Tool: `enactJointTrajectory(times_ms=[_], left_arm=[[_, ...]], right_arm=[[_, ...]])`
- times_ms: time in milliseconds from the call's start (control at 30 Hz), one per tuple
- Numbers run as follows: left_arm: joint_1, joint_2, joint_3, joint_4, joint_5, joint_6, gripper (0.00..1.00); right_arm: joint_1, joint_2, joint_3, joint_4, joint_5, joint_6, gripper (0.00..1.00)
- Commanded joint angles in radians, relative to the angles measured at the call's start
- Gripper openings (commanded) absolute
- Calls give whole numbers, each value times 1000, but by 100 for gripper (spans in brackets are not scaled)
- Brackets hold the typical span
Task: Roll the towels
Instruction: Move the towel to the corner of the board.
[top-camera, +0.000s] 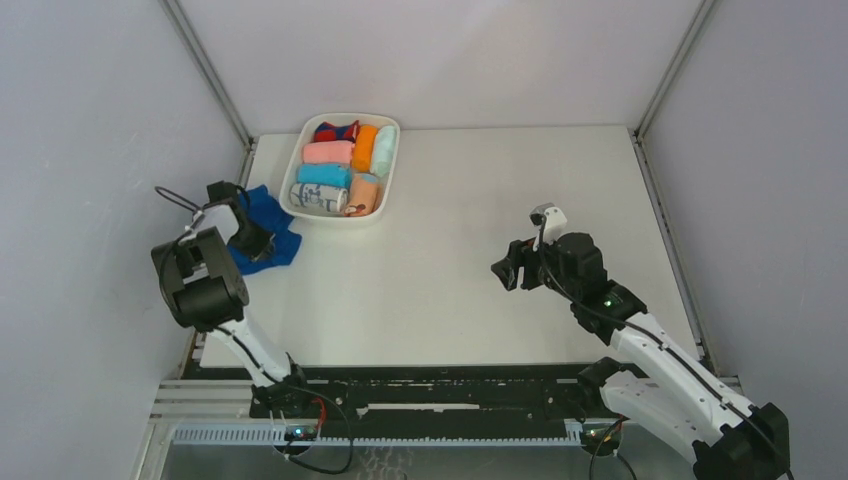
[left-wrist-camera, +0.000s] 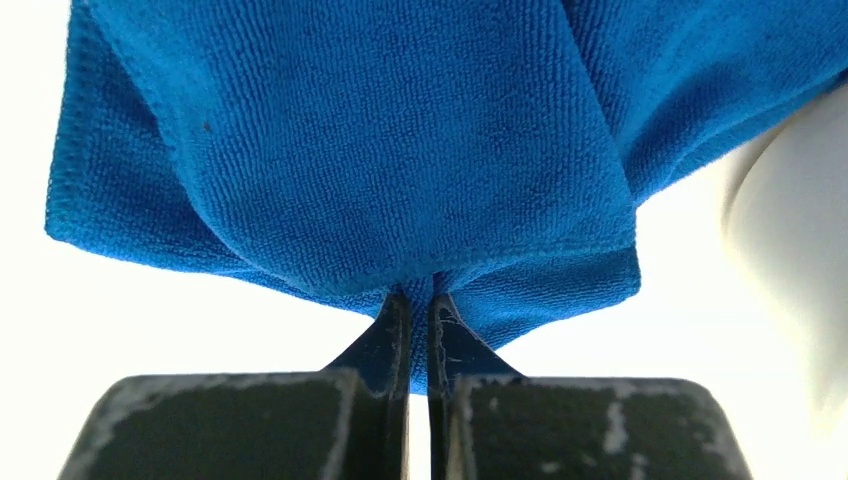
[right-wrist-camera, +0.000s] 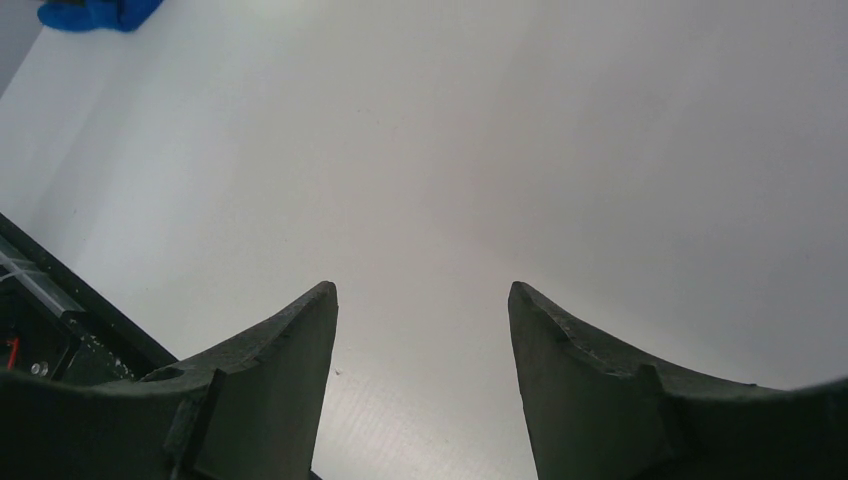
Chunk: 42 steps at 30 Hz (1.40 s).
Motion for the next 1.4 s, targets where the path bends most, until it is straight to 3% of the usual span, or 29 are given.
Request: enactJointTrajectory(times_ms=[0,200,400,567,700,833,967,1167,1367], left_arm=[[0,-248,-224,6,84,-32,0],[-137,-564,-557,57,145,-71,0],[-530,-767,-736,115,124,-272,2],[-845,-735,-674,250,79,-469,7],[-1055,-578,-476,261,64,-467,30],[-1109,-566,-392,241,37,-441,52],[-1108,-633,-379,136,-52,-369,64],[-1124,-672,-393,18,-135,-150,68],[-1280,-570,-326,-20,-235,-17,66]], right_arm=[[1,-25,1,39,-30,1,63],[6,-41,1,45,-50,15,63],[9,-70,1,32,-36,26,63],[9,-78,1,13,-9,32,63],[11,-61,2,2,1,38,63],[18,-28,1,-12,-14,47,64],[30,22,1,-21,-6,43,64],[62,123,1,-14,17,57,63],[94,153,-13,7,68,74,63]])
